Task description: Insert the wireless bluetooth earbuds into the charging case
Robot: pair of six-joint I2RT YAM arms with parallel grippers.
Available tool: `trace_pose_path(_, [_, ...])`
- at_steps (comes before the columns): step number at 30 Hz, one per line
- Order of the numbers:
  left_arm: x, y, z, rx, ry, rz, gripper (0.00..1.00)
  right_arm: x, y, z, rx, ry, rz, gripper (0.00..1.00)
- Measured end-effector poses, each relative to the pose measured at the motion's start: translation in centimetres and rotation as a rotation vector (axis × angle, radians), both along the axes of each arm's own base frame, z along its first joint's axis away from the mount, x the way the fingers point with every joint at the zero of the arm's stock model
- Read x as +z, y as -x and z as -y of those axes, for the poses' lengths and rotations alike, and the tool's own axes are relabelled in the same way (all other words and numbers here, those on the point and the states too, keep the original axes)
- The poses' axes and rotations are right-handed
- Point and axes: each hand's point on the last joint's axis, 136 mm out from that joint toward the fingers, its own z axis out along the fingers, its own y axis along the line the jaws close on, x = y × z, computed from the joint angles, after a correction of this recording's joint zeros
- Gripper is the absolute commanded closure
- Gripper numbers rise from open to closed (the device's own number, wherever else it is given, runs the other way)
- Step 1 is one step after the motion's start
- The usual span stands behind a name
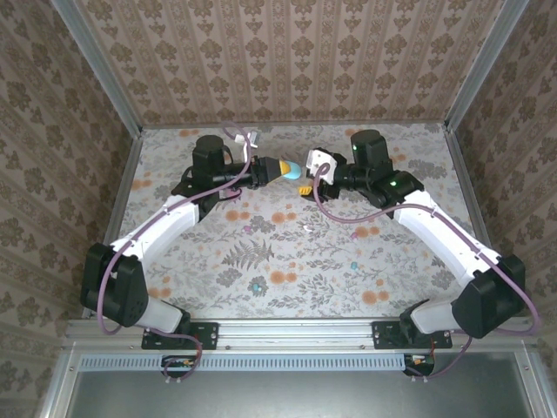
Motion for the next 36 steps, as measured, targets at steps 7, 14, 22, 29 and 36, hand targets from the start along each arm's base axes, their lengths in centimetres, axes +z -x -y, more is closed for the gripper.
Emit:
trace_pose_path(7, [0.0, 0.3, 0.2, -0.014, 0.002, -0.005, 0.86, -0.9, -0.9, -1.4, 0.035, -0.018, -0.045, 0.43])
trace_pose_path(14, [0.2, 0.3, 0.2, -0.012, 0.007, -0.005, 0.86, -0.8, -1.1, -1.9, 0.048, -0.035, -0.058, 0.57])
trace_pose_path(22, [0.3, 0.3, 0.2, -0.009, 0.011, -0.005, 0.61, -0.7, -1.0, -1.9, 0.051, -0.038, -0.06, 0.69])
trace_pose_path(29, [0.5, 0.5, 0.0, -0.013, -0.005, 0.033, 0.21, -0.5, -0.4, -2.0, 0.065, -0.046, -0.107, 0.69])
trace_pose_path(36, [3.5, 0.2, -2.7, 0.03, -0.024, 0.269, 0.09, -0.3, 1.2, -2.0, 0.095, -0.08, -0.239, 0.69])
